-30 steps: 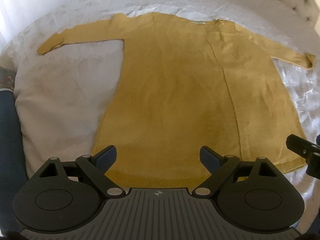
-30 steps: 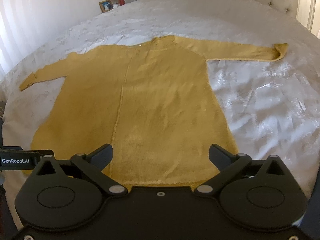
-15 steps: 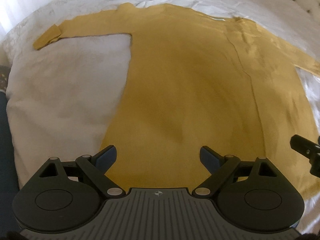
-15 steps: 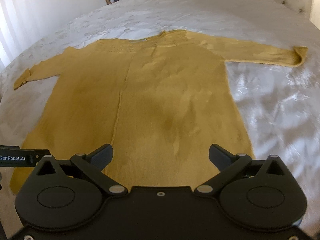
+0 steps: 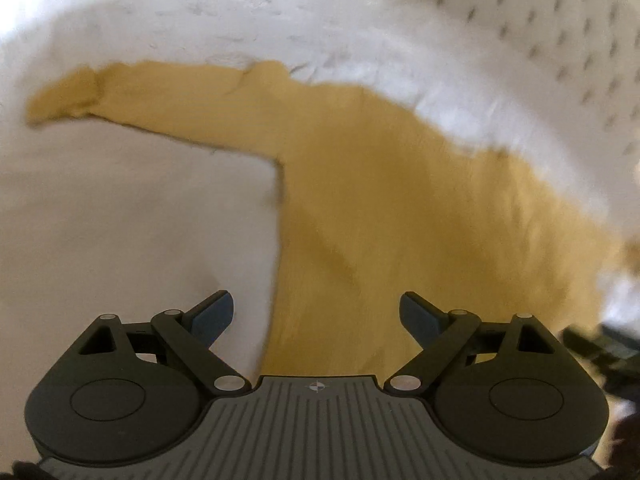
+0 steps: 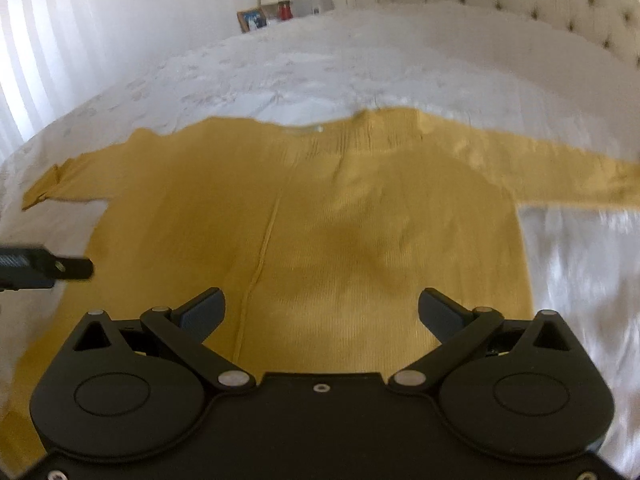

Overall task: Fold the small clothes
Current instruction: 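Lower the left gripper to the sweater's side edge and grasp it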

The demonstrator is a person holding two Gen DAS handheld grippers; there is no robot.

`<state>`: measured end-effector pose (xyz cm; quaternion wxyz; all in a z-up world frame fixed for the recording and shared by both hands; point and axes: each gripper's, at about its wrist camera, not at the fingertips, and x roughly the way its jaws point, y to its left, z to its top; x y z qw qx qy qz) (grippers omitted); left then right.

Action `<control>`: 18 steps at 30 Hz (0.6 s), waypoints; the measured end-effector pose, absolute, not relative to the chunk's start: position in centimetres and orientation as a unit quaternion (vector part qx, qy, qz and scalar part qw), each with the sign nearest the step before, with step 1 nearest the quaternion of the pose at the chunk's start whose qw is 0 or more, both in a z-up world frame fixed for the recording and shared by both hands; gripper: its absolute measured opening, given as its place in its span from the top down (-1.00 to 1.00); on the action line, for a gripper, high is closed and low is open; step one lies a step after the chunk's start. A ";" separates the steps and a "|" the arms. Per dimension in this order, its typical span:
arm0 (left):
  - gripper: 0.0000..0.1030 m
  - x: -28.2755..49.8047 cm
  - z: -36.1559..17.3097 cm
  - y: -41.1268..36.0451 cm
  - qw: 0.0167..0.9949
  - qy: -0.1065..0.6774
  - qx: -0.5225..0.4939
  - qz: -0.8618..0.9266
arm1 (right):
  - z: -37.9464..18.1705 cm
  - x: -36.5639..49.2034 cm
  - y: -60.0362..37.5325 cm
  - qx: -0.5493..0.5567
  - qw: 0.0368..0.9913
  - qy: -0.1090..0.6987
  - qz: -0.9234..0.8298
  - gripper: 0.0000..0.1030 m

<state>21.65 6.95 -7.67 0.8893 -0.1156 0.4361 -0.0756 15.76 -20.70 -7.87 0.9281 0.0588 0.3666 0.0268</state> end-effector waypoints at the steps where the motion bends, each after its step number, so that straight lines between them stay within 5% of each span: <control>1: -0.77 22.4 -7.8 7.7 0.890 0.428 -0.128 -0.088 | -8.0 16.3 -20.5 0.056 0.931 0.359 0.024 -0.99; 18: -0.78 30.1 -6.0 20.8 0.942 0.325 0.063 0.054 | -11.3 20.5 -17.4 0.031 0.951 0.307 0.012 -0.99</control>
